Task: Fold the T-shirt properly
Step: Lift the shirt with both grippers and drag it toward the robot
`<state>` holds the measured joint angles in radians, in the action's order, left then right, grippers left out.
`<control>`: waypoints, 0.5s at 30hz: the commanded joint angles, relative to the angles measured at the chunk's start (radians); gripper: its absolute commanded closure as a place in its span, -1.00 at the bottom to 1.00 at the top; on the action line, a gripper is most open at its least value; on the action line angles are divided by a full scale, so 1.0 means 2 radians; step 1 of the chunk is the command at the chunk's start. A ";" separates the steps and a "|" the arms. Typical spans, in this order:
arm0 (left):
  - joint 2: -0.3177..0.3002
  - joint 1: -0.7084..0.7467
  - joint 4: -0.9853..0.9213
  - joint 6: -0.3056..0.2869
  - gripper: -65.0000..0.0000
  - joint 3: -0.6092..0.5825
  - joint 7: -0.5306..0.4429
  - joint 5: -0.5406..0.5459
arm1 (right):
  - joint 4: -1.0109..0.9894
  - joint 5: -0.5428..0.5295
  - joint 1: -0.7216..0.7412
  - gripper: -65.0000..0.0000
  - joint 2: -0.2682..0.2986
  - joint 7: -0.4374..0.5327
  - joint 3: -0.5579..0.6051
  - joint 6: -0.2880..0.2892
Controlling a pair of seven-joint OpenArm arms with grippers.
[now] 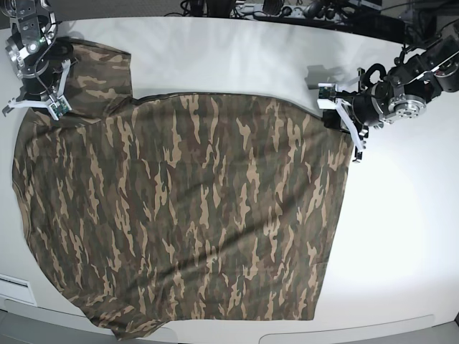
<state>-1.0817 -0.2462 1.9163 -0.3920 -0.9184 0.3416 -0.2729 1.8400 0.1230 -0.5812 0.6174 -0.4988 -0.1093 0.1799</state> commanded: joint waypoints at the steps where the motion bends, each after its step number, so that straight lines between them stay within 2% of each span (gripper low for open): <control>1: -0.010 -0.006 0.006 0.018 1.00 0.004 0.000 -0.001 | 0.012 0.004 0.001 1.00 0.009 -0.006 -0.005 -0.011; 4: -0.011 -0.006 0.012 0.037 1.00 0.004 0.007 -0.001 | 0.034 0.004 -0.003 1.00 0.009 -0.022 -0.005 -0.018; 6: -0.011 -0.006 0.024 0.038 1.00 0.004 0.029 0.006 | 0.055 0.004 -0.010 1.00 0.009 -0.033 -0.005 -0.022; 9: -0.023 -0.001 0.049 0.040 1.00 0.004 0.060 0.027 | 0.090 0.005 -0.032 1.00 0.009 -0.045 -0.005 -0.021; 10: -0.031 0.006 0.059 0.052 1.00 0.004 0.067 0.026 | 0.101 0.008 -0.043 1.00 0.009 -0.046 -0.005 -0.023; 15: -0.069 0.051 0.105 0.091 1.00 0.004 0.071 -0.020 | 0.138 0.060 -0.095 1.00 0.009 -0.052 -0.005 -0.065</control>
<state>-1.1995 -0.1345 2.1128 -0.2222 -0.9192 0.4889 -0.3050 2.0968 0.2295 -0.7696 0.6193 -0.6098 -0.1085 0.0643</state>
